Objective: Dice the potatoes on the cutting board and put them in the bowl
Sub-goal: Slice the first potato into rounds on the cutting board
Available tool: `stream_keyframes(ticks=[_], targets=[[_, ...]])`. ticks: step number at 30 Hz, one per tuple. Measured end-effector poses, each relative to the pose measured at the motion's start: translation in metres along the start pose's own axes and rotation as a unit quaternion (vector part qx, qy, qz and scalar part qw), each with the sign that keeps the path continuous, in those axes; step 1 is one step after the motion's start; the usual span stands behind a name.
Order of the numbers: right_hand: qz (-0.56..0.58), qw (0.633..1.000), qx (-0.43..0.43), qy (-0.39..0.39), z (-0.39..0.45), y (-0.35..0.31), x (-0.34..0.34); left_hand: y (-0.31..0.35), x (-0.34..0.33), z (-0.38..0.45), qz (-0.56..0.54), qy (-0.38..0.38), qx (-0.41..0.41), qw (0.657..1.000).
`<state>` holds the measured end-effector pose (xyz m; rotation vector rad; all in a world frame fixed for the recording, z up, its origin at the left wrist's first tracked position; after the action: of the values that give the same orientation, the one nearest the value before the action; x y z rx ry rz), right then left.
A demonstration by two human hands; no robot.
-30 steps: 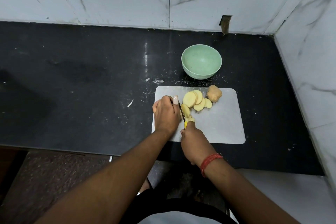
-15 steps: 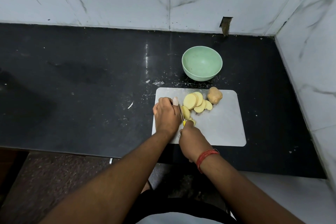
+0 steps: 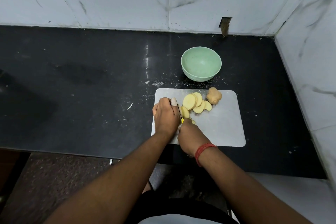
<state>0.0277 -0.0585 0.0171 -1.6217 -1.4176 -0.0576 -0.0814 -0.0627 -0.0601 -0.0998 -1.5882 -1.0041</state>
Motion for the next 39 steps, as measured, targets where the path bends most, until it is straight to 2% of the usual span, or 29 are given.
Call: stream_keyframes(ticks=[13, 20, 27, 31, 39], targets=[[0.019, 1.000, -0.022, -0.011, 0.005, 0.001, 0.000, 0.002, 0.001, 0.001, 0.000, 0.002, 0.008, 1.000], [-0.016, 0.999, 0.012, -0.034, -0.007, 0.008, -0.001, 0.001, 0.003, 0.000, 0.003, -0.007, 0.008, 1.000], [0.003, 1.000, -0.014, -0.024, 0.007, 0.004, -0.001, 0.006, 0.007, -0.001, -0.003, -0.012, 0.011, 1.000], [-0.026, 0.999, 0.013, -0.043, -0.001, 0.011, -0.002, 0.004, 0.008, -0.001, -0.011, -0.012, 0.008, 1.000], [-0.002, 0.999, -0.006, -0.040, 0.002, 0.018, -0.006, 0.004, 0.010, -0.002, -0.015, -0.016, 0.003, 1.000]])
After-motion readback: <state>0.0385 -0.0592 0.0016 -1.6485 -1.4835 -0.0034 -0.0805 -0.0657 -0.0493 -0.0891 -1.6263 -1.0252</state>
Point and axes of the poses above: each hand's wrist, its own z-axis towards the middle knuckle, its own x-axis out of the back of the hand, y = z × x, the point moved 2 cm from there along z, towards the middle knuckle, and after that the axes turned 15 degrees about z, right-handed, at the moved point
